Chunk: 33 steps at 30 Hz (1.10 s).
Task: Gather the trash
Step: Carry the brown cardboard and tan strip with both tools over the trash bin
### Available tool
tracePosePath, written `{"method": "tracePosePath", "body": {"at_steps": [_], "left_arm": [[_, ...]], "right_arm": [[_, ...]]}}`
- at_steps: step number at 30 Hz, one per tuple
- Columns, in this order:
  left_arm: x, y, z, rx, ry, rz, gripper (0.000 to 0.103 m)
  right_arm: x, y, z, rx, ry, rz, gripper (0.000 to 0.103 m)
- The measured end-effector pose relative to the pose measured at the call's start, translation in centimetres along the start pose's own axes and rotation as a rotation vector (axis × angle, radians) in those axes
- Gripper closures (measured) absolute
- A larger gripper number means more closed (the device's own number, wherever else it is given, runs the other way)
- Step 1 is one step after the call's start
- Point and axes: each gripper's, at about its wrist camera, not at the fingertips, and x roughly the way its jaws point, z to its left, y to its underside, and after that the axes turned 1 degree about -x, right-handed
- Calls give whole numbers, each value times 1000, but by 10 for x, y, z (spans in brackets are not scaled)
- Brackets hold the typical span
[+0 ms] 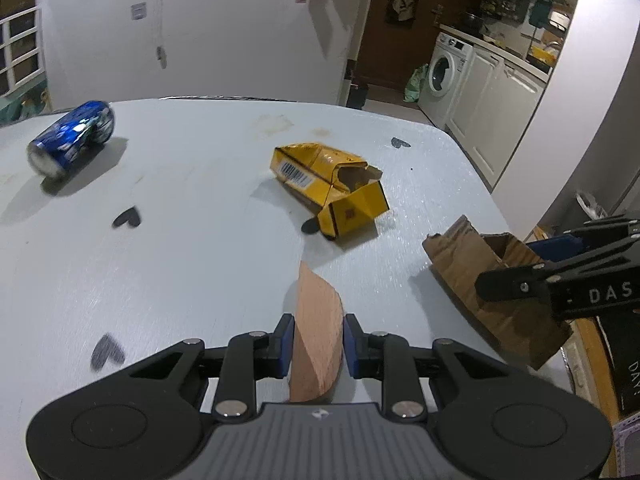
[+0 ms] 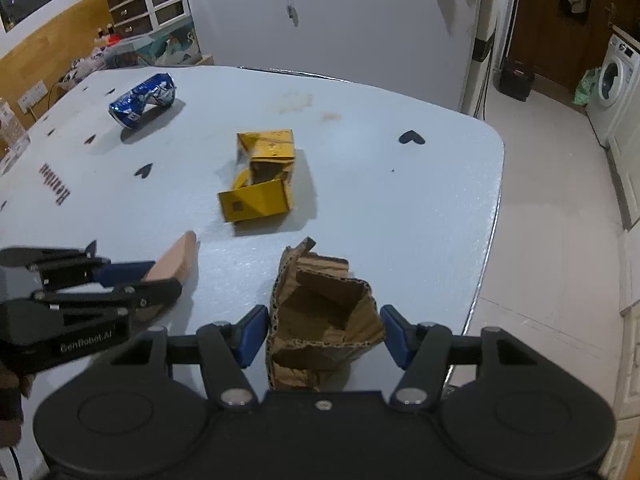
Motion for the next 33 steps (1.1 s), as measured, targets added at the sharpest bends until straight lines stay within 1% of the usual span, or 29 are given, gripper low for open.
{"method": "tracePosePath", "body": {"at_steps": [10, 13, 22, 33], "left_arm": [[-47, 13, 7, -93, -36, -5, 76], [-62, 12, 7, -124, -31, -17, 76], [-105, 7, -10, -86, -28, -83, 76], [-132, 15, -38, -38, -14, -120, 76]], "right_arm": [[-29, 13, 19, 20, 38, -66, 44], [-38, 19, 22, 29, 41, -88, 44], [-68, 39, 29, 52, 62, -145, 44], [-108, 65, 23, 104, 120, -206, 44]]}}
